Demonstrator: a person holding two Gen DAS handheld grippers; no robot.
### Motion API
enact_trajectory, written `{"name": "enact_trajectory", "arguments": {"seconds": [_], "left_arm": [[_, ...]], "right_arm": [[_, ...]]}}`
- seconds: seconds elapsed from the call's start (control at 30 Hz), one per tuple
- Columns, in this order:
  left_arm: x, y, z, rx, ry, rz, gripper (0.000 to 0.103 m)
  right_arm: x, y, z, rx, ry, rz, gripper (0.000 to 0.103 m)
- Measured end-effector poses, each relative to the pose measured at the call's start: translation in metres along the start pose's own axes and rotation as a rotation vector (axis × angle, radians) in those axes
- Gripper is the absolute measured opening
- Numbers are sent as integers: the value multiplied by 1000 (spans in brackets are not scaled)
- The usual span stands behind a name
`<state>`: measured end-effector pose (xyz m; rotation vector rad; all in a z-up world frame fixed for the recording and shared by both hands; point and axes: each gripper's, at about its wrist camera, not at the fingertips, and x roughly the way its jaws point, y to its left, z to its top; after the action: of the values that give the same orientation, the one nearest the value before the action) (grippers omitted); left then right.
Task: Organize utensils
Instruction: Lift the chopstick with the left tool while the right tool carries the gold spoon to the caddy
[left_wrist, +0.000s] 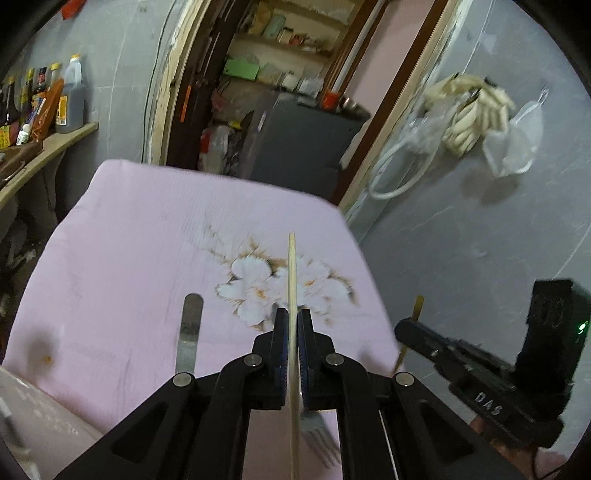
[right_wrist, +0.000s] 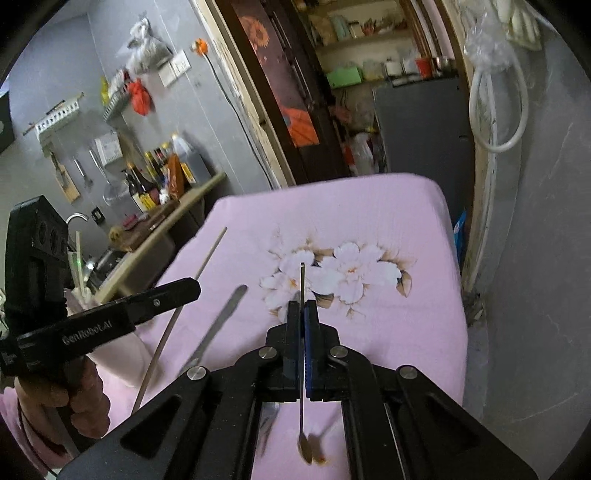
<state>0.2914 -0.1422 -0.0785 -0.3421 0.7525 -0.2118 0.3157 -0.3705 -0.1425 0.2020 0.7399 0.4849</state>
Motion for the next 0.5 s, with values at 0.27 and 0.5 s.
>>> {"name": "enact_trajectory", "arguments": {"seconds": [0.27,0.5], "left_arm": [[-61,13,26,-62,-161,-82,5],[-106,44,54,-86,-269,-107,5]], "right_arm": [[-43,43,13,-22,-67,10,2],[-75,97,35,-48,-164,49,2]]}}
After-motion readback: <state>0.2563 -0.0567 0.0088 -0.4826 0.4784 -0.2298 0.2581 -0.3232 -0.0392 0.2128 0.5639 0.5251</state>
